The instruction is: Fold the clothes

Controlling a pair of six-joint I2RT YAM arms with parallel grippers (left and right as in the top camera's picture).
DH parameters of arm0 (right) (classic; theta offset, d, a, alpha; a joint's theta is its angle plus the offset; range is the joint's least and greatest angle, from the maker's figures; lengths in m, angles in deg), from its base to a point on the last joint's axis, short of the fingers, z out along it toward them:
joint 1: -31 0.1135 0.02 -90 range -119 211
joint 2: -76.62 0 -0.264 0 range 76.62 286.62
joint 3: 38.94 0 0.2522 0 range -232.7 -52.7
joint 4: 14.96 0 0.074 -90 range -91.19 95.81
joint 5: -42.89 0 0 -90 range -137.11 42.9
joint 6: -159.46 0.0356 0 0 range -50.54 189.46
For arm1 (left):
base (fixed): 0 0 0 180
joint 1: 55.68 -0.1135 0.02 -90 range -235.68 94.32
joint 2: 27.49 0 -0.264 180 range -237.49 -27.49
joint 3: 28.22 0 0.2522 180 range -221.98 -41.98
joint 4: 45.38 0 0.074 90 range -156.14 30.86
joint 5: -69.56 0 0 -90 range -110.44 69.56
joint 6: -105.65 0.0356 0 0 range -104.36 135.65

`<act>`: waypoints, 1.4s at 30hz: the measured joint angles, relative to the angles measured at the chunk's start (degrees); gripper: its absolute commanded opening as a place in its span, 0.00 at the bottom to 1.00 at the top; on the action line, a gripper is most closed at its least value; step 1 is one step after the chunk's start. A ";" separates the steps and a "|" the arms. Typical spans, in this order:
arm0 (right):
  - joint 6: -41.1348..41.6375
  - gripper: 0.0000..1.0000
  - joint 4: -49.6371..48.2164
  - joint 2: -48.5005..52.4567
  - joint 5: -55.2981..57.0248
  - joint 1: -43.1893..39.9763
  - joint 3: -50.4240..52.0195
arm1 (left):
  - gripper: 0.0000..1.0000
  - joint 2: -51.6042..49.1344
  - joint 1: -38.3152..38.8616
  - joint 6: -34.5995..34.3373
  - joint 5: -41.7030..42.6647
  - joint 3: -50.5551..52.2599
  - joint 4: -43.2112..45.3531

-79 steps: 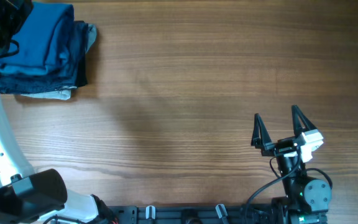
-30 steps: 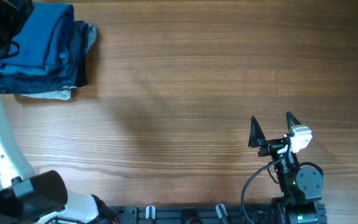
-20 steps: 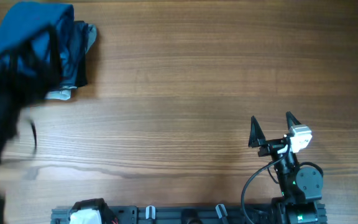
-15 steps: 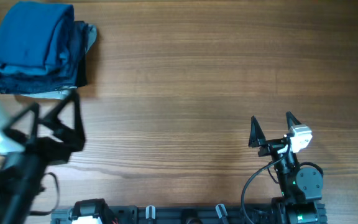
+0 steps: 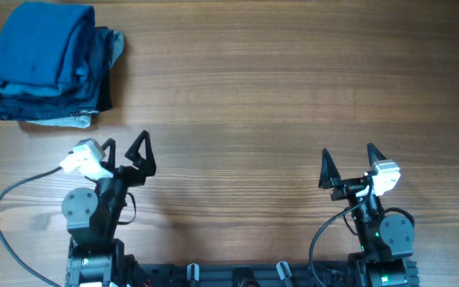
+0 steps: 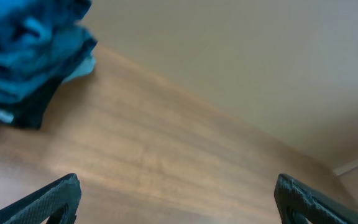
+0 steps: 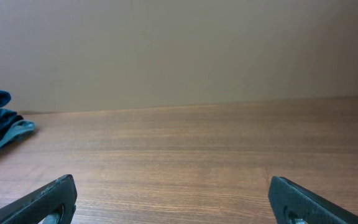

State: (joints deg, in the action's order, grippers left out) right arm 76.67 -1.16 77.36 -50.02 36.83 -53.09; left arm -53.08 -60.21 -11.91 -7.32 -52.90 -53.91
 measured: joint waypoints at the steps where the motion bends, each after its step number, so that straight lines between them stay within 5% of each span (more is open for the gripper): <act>1: 0.00 0.99 0.00 0.00 0.00 0.00 0.00 | 1.00 0.00 0.00 -0.02 -0.48 1.07 0.11; 18: 0.00 1.00 0.00 0.00 0.00 0.00 0.00 | 1.00 3.61 0.00 0.00 -5.35 8.37 0.50; 25: 0.00 1.00 -0.04 0.02 0.00 0.00 0.00 | 1.00 12.11 0.00 0.02 -8.26 10.34 -8.81; 28: 0.00 1.00 0.00 0.00 0.00 0.00 0.00 | 1.00 18.78 1.05 6.16 -9.81 10.34 -9.14; 35: 0.00 1.00 0.00 0.00 0.00 0.00 0.00 | 1.00 24.79 5.35 32.48 -10.29 10.34 -9.18; 42: 0.00 1.00 0.00 0.00 0.00 0.00 0.00 | 1.00 24.79 5.42 39.15 -10.29 10.34 -9.18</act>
State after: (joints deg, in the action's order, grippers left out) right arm 76.67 -1.16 77.36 -50.02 36.83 -53.09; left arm -28.29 -54.79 27.24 -17.61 -42.56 -63.09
